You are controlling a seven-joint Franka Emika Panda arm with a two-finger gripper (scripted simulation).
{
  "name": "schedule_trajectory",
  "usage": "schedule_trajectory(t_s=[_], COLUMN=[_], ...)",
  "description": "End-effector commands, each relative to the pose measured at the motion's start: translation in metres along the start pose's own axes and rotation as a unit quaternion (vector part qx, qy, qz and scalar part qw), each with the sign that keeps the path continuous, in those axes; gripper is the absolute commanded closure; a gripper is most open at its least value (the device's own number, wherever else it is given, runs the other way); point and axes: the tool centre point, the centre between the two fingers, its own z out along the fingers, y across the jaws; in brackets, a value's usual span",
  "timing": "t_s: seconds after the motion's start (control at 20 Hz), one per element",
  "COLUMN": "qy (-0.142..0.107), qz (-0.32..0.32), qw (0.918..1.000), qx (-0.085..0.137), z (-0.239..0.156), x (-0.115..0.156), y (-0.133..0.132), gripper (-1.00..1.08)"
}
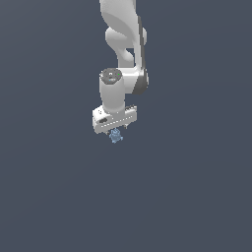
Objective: Pick up the object and move it to a goal position.
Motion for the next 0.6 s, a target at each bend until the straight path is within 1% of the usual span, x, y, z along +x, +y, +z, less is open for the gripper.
schedule_trajectory(t_s=[0.0,0.3,0.55], qy=[0.000,0.000,0.000], qz=[-0.021,-0.050,-0.058], qw=[0.9998,0.9988,0.9983], qx=[-0.001,-0.002,-0.002], z=[0.006,0.015,0.017], x=[-0.008,-0.020,-0.023], y=[0.000,0.000,0.000], gripper=[-0.92,-0.92,-0.92])
